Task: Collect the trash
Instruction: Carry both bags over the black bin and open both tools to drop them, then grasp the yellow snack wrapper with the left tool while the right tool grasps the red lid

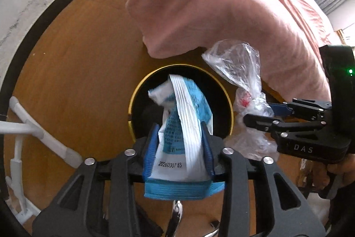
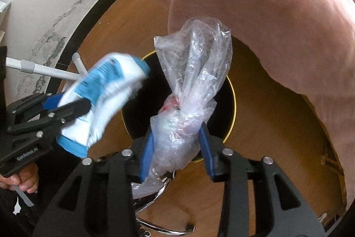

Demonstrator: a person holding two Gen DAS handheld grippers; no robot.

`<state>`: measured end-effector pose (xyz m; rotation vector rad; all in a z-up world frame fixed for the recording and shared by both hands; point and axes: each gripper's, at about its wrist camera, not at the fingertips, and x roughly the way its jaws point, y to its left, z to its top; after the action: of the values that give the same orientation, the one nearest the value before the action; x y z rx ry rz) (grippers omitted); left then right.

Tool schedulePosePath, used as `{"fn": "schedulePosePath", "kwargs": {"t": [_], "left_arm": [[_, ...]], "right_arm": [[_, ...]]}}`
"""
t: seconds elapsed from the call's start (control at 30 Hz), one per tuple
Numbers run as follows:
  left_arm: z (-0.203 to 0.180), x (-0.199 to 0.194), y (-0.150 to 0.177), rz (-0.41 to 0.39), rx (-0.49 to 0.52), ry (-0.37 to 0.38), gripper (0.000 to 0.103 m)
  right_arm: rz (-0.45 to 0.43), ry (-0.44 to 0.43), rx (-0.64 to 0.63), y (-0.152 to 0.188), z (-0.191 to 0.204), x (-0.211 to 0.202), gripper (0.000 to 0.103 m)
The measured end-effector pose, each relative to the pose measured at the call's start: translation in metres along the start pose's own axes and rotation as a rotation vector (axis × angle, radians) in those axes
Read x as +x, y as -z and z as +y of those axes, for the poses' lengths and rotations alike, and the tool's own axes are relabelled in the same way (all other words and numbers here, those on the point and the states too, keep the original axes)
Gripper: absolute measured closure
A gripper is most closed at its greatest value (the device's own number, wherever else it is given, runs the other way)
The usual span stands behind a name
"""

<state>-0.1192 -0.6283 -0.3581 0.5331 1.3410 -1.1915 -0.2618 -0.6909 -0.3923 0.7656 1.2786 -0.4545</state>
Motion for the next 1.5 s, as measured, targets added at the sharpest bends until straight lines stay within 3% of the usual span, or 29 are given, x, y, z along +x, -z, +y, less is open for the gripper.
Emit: {"fn": "schedulePosePath", "kwargs": {"t": [0.03, 0.07, 0.1, 0.23, 0.43, 0.6, 0.73, 0.87, 1.03, 1.07, 1.3, 1.37, 1.5], "left_arm": [[0.0, 0.0, -0.002, -0.002, 0.006, 0.007, 0.052], [-0.001, -0.001, -0.003, -0.007, 0.015, 0.009, 0.044], [-0.002, 0.001, -0.003, -0.015, 0.022, 0.009, 0.042], [-0.006, -0.007, -0.007, -0.022, 0.027, 0.002, 0.04], [-0.018, -0.043, -0.005, -0.075, 0.056, -0.038, 0.023], [-0.053, -0.118, -0.005, -0.171, 0.125, -0.046, 0.019], [-0.06, -0.221, 0.01, -0.312, 0.131, -0.04, 0.015], [-0.029, -0.314, 0.045, -0.443, 0.07, -0.107, 0.011], [0.059, -0.415, 0.11, -0.559, -0.138, -0.307, 0.011], [0.089, -0.439, 0.135, -0.58, -0.214, -0.366, 0.011], [0.215, -0.526, 0.278, -0.62, -0.569, -0.613, 0.011], [0.241, -0.538, 0.316, -0.612, -0.657, -0.659, 0.011], [0.277, -0.554, 0.371, -0.62, -0.767, -0.662, 0.011]], "right_arm": [[-0.007, 0.005, -0.005, -0.001, -0.001, -0.001, 0.041], [-0.017, 0.007, -0.009, -0.004, -0.003, -0.003, 0.037], [-0.025, 0.006, -0.012, -0.004, -0.003, -0.006, 0.035], [-0.034, -0.002, -0.006, -0.006, 0.0, -0.012, 0.035], [-0.098, 0.036, 0.019, 0.003, -0.006, -0.056, 0.033], [-0.239, 0.074, 0.039, 0.007, 0.001, -0.135, 0.028], [-0.376, 0.075, -0.056, 0.004, 0.047, -0.208, 0.023], [-0.442, -0.016, -0.2, -0.003, 0.135, -0.249, 0.023], [-0.442, -0.152, -0.439, -0.007, 0.282, -0.257, 0.023], [-0.434, -0.181, -0.488, -0.005, 0.316, -0.254, 0.023], [-0.343, -0.325, -0.796, 0.036, 0.523, -0.231, 0.023], [-0.318, -0.341, -0.871, 0.045, 0.568, -0.228, 0.023], [-0.284, -0.323, -0.99, 0.071, 0.646, -0.211, 0.016]]}}
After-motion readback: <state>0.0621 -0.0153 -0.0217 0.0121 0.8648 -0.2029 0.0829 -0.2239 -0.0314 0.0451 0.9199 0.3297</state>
